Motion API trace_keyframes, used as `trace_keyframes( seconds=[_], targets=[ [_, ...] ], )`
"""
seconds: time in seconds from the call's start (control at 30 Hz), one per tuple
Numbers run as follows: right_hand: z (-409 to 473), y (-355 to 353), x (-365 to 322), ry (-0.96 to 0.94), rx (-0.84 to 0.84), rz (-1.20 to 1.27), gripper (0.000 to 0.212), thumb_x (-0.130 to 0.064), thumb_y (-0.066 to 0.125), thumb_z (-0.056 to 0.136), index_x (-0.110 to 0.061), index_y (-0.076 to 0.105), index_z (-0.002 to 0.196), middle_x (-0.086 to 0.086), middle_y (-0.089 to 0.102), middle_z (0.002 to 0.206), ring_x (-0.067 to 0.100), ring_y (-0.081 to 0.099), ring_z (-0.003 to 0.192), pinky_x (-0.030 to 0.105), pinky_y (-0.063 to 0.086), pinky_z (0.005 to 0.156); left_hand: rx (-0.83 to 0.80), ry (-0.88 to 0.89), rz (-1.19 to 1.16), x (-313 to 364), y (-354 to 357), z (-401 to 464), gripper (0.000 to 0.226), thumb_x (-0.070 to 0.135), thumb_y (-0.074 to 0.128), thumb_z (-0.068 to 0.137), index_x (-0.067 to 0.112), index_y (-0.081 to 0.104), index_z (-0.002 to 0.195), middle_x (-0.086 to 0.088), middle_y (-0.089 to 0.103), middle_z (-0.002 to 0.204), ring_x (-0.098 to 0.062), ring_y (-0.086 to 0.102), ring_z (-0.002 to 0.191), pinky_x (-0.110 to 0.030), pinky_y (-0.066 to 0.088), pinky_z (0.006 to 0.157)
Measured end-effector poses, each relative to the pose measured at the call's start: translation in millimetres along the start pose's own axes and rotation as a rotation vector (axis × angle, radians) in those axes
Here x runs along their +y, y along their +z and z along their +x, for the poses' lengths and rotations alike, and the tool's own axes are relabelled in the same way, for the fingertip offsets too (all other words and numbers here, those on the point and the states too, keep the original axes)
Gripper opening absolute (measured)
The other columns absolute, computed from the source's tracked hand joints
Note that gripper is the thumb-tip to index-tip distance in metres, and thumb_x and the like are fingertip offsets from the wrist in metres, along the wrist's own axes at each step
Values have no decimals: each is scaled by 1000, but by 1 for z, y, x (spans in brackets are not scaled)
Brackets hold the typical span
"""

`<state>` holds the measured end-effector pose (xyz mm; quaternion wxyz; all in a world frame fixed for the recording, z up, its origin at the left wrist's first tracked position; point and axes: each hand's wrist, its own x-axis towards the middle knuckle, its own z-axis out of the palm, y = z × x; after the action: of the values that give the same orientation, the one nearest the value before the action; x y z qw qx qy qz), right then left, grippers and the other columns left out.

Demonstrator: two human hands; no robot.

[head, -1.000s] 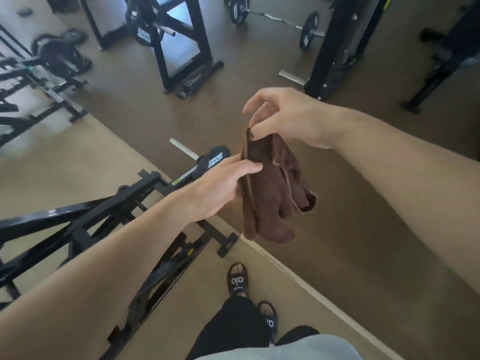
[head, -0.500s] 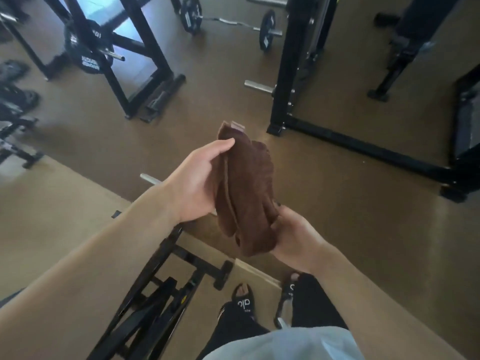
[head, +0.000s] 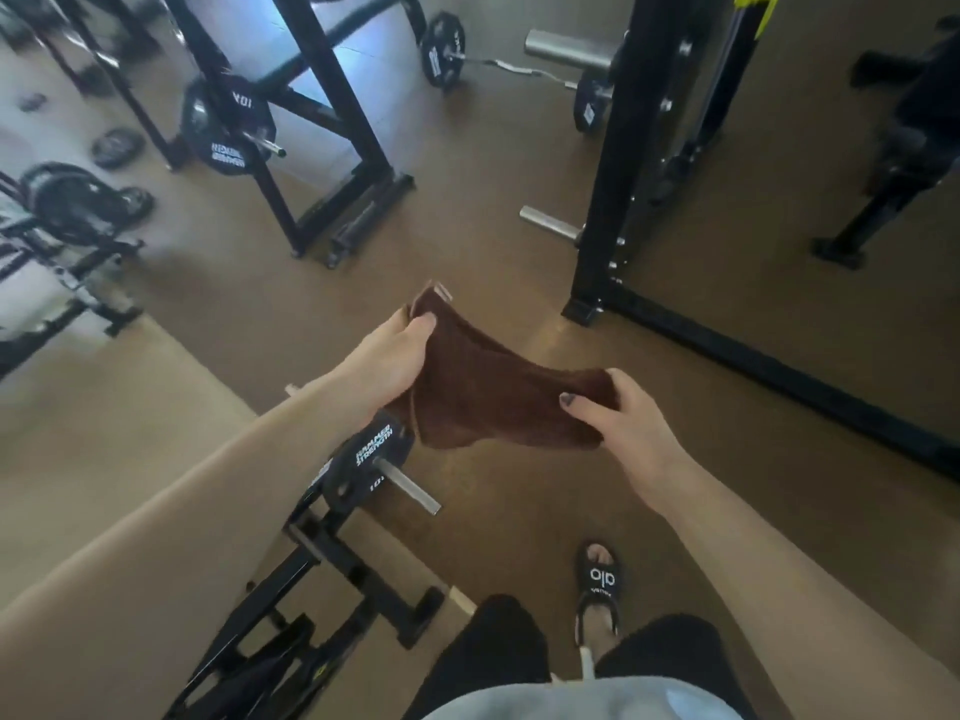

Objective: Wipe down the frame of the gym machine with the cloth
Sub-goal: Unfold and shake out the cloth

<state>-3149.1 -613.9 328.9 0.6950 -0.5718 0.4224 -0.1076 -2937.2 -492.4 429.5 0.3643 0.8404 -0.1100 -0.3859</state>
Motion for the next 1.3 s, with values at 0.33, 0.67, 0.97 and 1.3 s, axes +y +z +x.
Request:
trace_keyframes(
  seconds=[0.33,0.67,0.97,1.3],
  targets=[
    [146,-41,-125,-81,-80,-195,59,-28,84,82,-14,58,134,4,67,126,19,65,117,45,54,103,151,-70,173,65,-1,83,72,31,72,90,21,31,148,0,55,108,-17,57,88,-32,46,75],
    [302,35,-240,-256,-403,-857,62,-6,82,75,-25,62,131,-8,61,115,13,60,106,30,56,92,100,181,808,92,-69,220,48,20,78,78,18,48,116,-11,19,139,-29,62,80,-39,58,84],
    [469,118,-328,-435,-420,-1194,8,-33,73,90,-29,68,85,-3,47,98,16,55,87,34,47,80,91,122,1046,153,-186,370,27,35,57,98,18,71,113,-2,53,124,-23,55,105,-45,54,90],
    [653,237,-438,-170,-602,-904,13,-28,70,92,-16,69,90,4,71,89,25,68,89,44,57,83,192,-238,203,213,-287,478,31,45,61,98,16,69,90,-2,71,88,-16,66,82,-28,46,67]
  ],
)
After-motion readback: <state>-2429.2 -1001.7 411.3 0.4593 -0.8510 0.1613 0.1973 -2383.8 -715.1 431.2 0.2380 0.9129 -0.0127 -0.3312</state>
